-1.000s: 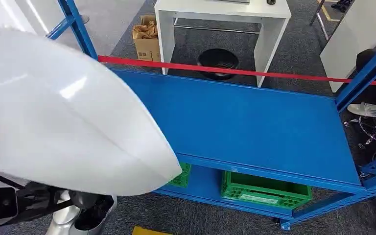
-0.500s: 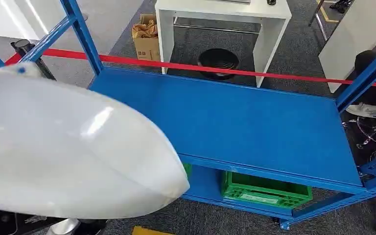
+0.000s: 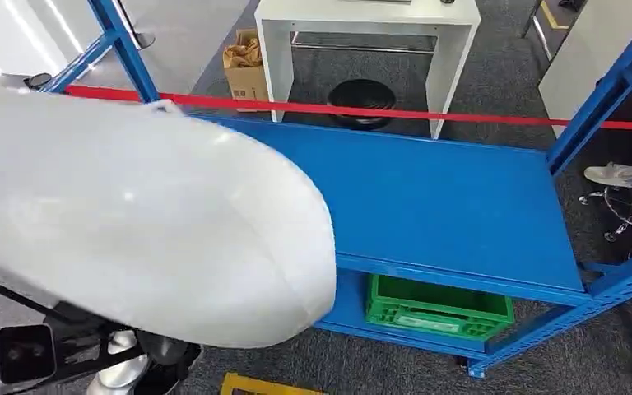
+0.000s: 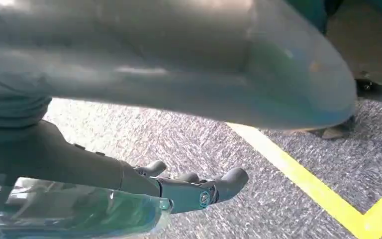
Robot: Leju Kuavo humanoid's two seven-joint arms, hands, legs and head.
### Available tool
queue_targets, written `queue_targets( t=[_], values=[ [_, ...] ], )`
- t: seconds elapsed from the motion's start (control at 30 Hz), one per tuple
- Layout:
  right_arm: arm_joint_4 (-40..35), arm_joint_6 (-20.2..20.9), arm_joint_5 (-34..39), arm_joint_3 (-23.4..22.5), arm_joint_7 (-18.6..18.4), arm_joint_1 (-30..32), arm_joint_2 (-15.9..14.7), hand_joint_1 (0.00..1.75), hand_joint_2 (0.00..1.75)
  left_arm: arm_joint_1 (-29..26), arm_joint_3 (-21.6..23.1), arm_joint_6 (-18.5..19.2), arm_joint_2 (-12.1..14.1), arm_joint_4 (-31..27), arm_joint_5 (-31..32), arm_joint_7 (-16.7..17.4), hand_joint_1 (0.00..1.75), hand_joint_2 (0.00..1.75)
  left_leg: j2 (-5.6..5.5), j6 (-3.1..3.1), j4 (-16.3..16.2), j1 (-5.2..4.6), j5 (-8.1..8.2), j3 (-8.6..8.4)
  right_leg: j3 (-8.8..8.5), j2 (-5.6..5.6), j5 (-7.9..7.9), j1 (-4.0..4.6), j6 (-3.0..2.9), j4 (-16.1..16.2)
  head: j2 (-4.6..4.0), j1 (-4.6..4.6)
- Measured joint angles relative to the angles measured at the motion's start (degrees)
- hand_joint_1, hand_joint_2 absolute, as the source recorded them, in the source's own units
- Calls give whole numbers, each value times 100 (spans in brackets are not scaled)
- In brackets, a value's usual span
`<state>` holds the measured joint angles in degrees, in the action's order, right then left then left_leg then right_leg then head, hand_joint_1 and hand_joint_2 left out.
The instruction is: Take the parts from the cabinet and place them on the table.
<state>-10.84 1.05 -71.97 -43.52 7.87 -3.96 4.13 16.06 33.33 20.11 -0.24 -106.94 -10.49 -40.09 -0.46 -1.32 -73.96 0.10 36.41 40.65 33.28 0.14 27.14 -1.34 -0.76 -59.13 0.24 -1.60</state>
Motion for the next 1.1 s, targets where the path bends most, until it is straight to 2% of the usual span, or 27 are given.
queue_targets(
  t=[0.03,0.07,0.1,0.13,0.17,0.2,0.23,0.3,0.33,0.37,0.4,0.47,0.5,0.53,0.57,0.6,0.63,0.67,0.7,0.73,0.8,0.87,0.93,1.0,1.03,1.07,1.1],
  values=[
    [0,-9,39,-44,0,-3,-22,0,0,2,22,24,0,74,-26,0,175,175,4,2,-204,0,19,28,59,-8,-46,4,1,-3,0,-2],
    [0,-11,76,-76,-2,-3,-42,0,0,12,42,48,0,140,-37,0,175,175,5,14,-122,0,-96,-90,108,-12,-92,12,8,-3,0,-2],
    [0,-11,109,-111,-13,-4,-57,0,0,36,66,63,0,190,-39,0,175,175,8,35,186,-2,-279,-321,157,-13,-130,22,16,-3,0,-2],
    [0,-11,142,-159,-50,-8,-72,0,0,71,94,103,-2,238,-41,0,175,175,10,74,711,-8,-480,-678,197,-12,-173,35,22,-3,0,-4],
    [0,-9,159,-188,-79,-10,-79,0,0,119,109,114,-2,264,-41,0,175,175,9,130,1268,-20,-587,-1059,222,-11,-210,46,30,-3,0,0],
    [0,-2,179,-218,-122,-6,-81,0,0,179,138,118,-4,290,-39,0,175,175,19,190,1734,-58,-453,-1342,232,-10,-247,42,57,-5,0,0],
    [0,2,197,-245,-158,-5,-87,0,0,203,166,118,-7,314,-37,0,175,175,36,168,1743,-68,-517,-1349,240,-14,-289,53,101,18,0,20],
    [0,2,242,-315,-181,-7,-100,0,0,212,203,112,-7,340,-39,0,175,175,19,206,1752,-113,-548,-1302,247,-18,-363,19,181,36,0,-50],
    [0,2,269,-334,-188,-5,-96,0,0,214,232,111,-7,358,-39,0,175,175,20,251,1782,-116,-608,-1288,244,-17,-410,23,219,68,0,-39],
    [0,4,295,-369,-186,2,-109,0,0,218,266,109,-9,373,-39,0,175,175,50,301,1858,-47,-720,-1259,287,-4,-374,11,240,17,0,-39],
    [0,-2,312,-404,-186,4,-103,0,0,226,297,109,-13,387,-37,0,175,175,63,336,1873,-55,-776,-1181,368,5,-123,39,265,-131,0,-35],
    [0,-65,330,-456,-147,11,-100,0,0,201,339,111,-13,413,-35,0,175,175,65,376,1863,-60,-909,-1035,623,2,551,40,307,-926,0,2],
    [0,-113,332,-465,-101,13,-100,0,0,187,350,111,-9,424,-15,0,175,175,75,377,1856,-64,-964,-955,738,3,758,42,326,-1355,0,0],
    [0,-179,314,-472,-50,20,-98,0,0,166,363,109,0,432,13,0,175,175,81,371,1852,-65,-1018,-882,777,2,811,40,340,-1646,0,9],
    [0,-241,286,-472,-4,30,-98,0,0,146,374,105,11,443,33,0,175,175,86,362,1843,-61,-1075,-806,681,1,721,37,340,-1669,0,2],
    [0,-280,266,-472,64,43,-98,0,0,124,382,107,15,450,40,0,175,175,87,347,1833,-53,-1117,-743,463,1,547,33,338,-1444,0,9],
    [0,-293,256,-472,112,47,-100,0,0,103,385,120,18,448,46,0,175,175,86,322,1803,-40,-1157,-670,109,0,347,26,343,-950,0,4],
    [0,-282,256,-472,116,45,-100,0,0,93,387,138,22,450,48,0,175,175,83,294,1763,-26,-1187,-610,-266,1,245,15,349,-416,0,9],
    [0,-161,303,-476,90,33,-96,0,0,86,389,190,22,448,57,0,175,175,78,261,1713,-43,-1208,-553,-579,6,386,8,349,84,0,13],
    [0,20,394,-505,17,34,-101,0,0,81,389,258,26,448,66,0,175,175,71,232,1677,-56,-1241,-522,-595,55,352,35,249,106,0,-9],
    [0,353,557,-618,-59,36,-105,0,0,58,398,399,31,450,98,0,175,175,63,171,1665,-51,-1309,-508,-497,56,341,52,179,92,0,-10],
    [9,542,701,-738,-138,50,-113,0,0,8,398,500,46,450,125,0,175,175,38,117,1660,-41,-1351,-454,-412,19,242,10,42,107,0,4],
    [7,623,771,-824,-175,37,-146,0,0,-10,393,560,57,450,155,0,175,175,41,44,1242,-27,-743,-266,-265,-1,118,11,-31,104,0,-44],
    [7,721,804,-907,-269,47,-168,0,0,-14,391,618,59,450,153,0,175,175,44,-1,341,-2,-143,-21,-123,-15,-17,19,-31,96,0,-52],
    [7,809,846,-942,-304,46,-190,0,0,-16,393,632,61,454,155,0,175,175,45,-9,-18,2,-51,42,-37,-26,-82,21,-26,86,0,-48],
    [7,892,879,-994,-330,46,-212,0,0,-16,400,632,70,459,155,0,175,175,45,-7,-125,5,-116,-5,38,-31,-135,22,-18,85,0,-57],
    [7,938,887,-1034,-356,45,-221,0,0,-15,402,632,70,459,155,0,175,175,45,5,29,6,-281,-187,110,-33,-193,24,-4,83,0,-50]
  ],
)
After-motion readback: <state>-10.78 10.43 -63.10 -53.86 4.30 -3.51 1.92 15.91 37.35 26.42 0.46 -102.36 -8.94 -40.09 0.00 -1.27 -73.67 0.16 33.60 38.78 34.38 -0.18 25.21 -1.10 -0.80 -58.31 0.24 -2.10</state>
